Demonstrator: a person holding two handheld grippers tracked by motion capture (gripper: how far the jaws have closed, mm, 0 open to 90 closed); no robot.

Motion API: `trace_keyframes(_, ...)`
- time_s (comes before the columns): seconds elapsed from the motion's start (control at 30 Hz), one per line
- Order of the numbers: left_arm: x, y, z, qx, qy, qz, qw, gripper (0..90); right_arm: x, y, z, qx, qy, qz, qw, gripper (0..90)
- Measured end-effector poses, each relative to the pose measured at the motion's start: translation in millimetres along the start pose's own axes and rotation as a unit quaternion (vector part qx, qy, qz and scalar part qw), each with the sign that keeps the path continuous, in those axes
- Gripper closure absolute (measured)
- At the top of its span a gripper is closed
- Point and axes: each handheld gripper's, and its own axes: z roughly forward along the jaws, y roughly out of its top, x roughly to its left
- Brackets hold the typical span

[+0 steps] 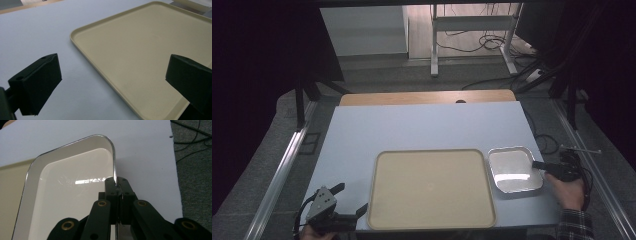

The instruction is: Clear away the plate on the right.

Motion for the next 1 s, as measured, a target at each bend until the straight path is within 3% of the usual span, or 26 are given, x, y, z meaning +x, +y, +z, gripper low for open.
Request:
trace_keyframes(0.5,0.4,-0.1,-0.2,-0.001,-0.001,-0.001,1.0000,0.0,18.0,-1.4,0.8,-0.004,0.028,-0.016,0.9995,88.8)
trace_keyframes(1.0,0.3,-0.1,-0.1,0.000,-0.002,0.000,1.0000,0.0,42.8,-4.6,13.6,0.012,0.065,-0.027,0.9975,88.5)
